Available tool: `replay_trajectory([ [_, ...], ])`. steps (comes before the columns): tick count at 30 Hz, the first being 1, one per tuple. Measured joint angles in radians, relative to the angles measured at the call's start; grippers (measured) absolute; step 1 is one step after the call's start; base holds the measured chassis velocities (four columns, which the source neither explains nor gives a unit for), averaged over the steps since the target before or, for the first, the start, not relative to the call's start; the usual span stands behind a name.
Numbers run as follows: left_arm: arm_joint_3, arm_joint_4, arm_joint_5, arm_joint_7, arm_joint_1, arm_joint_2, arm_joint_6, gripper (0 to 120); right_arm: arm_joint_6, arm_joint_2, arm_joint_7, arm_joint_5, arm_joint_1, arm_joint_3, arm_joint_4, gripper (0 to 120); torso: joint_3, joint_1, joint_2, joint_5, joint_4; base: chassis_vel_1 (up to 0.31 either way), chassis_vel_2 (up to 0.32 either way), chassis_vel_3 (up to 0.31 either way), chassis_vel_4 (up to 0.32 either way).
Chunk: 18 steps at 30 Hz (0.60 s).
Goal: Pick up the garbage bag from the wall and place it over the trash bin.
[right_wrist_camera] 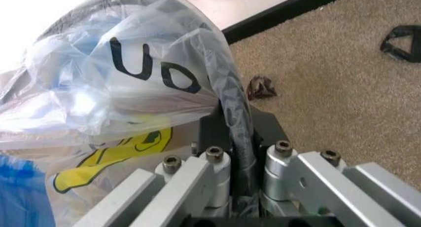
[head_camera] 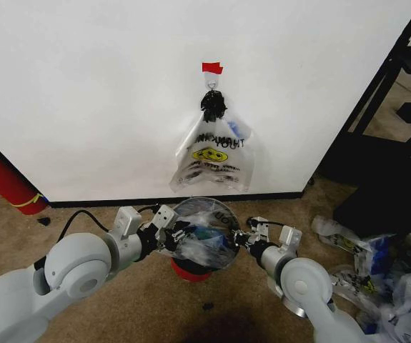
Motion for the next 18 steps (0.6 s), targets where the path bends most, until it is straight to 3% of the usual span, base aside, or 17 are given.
replay_trajectory([
  [2, 0.01, 0.014, 0.012, 0.002, -0.002, -0.006, 0.0, 54, 0.0, 0.0, 0.0, 0.0, -0.001, 0.0, 0.001, 1, 0.0, 0.0, 0.0, 0.0, 0.0, 0.0, 0.0, 0.0, 0.0],
  [5, 0.026, 0.028, 0.015, -0.002, -0.013, -0.017, -0.006, 59, 0.0, 0.0, 0.0, 0.0, -0.002, 0.0, 0.003, 1, 0.0, 0.0, 0.0, 0.0, 0.0, 0.0, 0.0, 0.0, 0.0],
  [18, 0.039, 0.03, 0.014, -0.002, -0.011, -0.014, -0.012, 13, 0.003, -0.001, 0.002, 0.001, -0.002, 0.003, 0.005, 1, 0.0, 0.0, 0.0, 0.0, 0.0, 0.0, 0.0, 0.0, 0.0],
])
